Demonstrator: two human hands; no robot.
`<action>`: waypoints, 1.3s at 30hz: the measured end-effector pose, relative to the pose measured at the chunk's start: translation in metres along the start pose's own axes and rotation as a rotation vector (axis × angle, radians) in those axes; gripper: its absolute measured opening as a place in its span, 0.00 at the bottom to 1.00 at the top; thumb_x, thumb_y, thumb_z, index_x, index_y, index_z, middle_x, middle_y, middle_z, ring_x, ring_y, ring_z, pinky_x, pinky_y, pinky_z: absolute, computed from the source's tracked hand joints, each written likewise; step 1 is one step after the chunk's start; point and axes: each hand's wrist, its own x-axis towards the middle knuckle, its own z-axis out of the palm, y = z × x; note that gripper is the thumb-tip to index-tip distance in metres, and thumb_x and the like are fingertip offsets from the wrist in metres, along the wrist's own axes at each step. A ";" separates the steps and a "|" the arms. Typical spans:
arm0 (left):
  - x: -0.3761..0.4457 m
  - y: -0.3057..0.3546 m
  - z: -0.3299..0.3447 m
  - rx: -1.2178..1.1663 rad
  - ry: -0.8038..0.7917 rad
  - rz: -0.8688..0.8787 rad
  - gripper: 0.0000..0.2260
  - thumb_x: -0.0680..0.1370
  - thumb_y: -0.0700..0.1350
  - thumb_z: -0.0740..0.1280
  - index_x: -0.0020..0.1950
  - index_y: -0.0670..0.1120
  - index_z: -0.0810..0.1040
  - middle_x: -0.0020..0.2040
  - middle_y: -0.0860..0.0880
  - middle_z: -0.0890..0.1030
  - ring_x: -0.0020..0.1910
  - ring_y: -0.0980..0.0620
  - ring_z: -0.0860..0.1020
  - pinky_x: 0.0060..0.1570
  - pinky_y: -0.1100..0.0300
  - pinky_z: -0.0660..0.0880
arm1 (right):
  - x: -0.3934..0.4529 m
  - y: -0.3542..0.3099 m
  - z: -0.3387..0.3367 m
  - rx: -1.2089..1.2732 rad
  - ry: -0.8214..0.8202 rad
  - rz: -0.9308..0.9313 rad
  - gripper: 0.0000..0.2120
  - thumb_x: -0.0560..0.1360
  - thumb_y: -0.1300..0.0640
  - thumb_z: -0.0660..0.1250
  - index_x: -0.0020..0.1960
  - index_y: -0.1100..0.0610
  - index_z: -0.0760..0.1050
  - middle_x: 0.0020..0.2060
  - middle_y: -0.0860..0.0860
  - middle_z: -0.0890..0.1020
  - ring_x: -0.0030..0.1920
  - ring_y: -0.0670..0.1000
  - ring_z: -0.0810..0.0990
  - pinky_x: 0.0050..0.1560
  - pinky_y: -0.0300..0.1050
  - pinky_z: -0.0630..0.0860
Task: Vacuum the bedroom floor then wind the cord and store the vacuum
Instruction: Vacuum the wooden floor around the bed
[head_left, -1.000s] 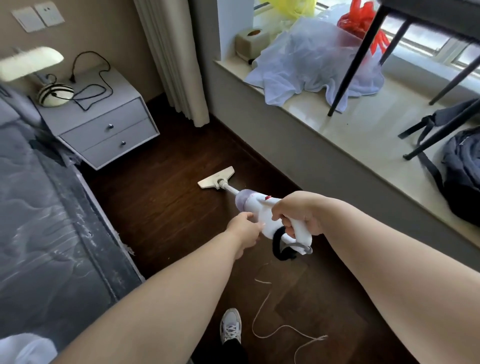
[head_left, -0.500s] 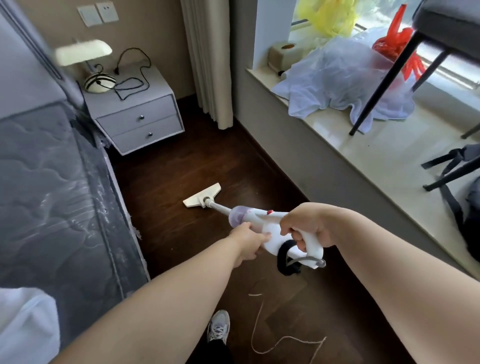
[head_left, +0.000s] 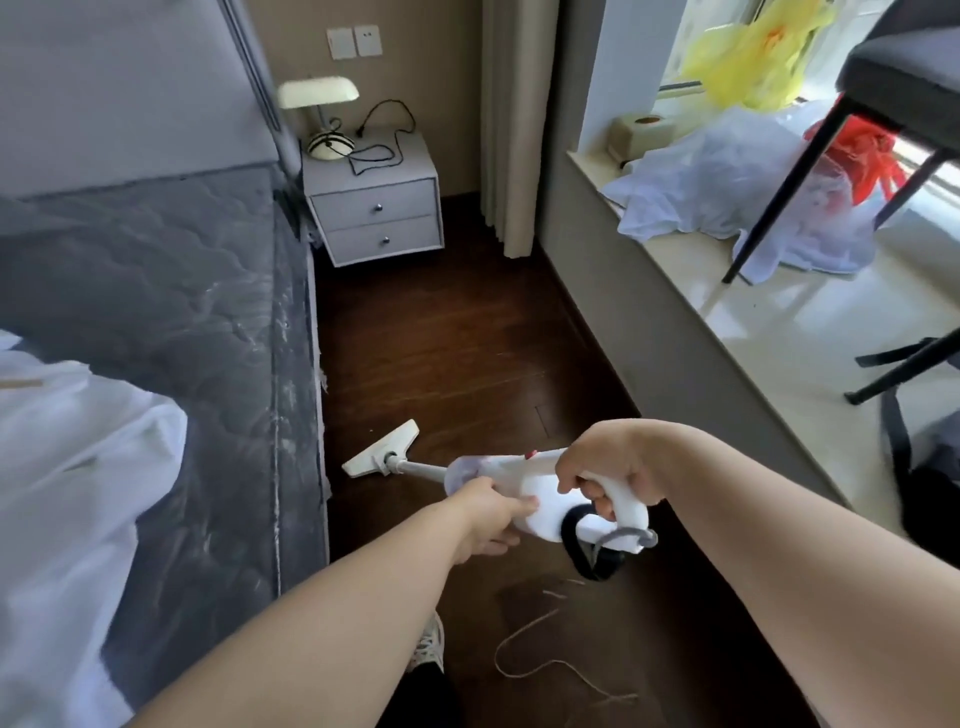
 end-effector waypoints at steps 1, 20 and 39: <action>-0.004 -0.008 -0.001 -0.025 0.018 -0.002 0.32 0.76 0.50 0.70 0.76 0.49 0.60 0.60 0.46 0.77 0.53 0.50 0.81 0.59 0.52 0.78 | -0.002 -0.001 0.008 -0.013 -0.004 -0.013 0.09 0.75 0.61 0.62 0.36 0.59 0.68 0.26 0.52 0.67 0.29 0.51 0.64 0.36 0.44 0.66; 0.031 -0.045 -0.108 -0.168 0.121 0.011 0.32 0.81 0.47 0.64 0.79 0.57 0.50 0.61 0.47 0.73 0.55 0.48 0.79 0.49 0.55 0.78 | 0.059 -0.100 0.087 0.080 -0.025 0.091 0.06 0.77 0.59 0.61 0.43 0.60 0.68 0.30 0.52 0.66 0.31 0.51 0.64 0.36 0.43 0.63; 0.002 -0.028 -0.044 -0.027 0.063 -0.011 0.27 0.80 0.49 0.64 0.77 0.52 0.56 0.61 0.46 0.74 0.57 0.50 0.79 0.52 0.58 0.77 | 0.019 -0.040 0.057 0.074 0.048 0.097 0.04 0.76 0.61 0.63 0.44 0.61 0.70 0.28 0.53 0.67 0.30 0.50 0.63 0.36 0.42 0.63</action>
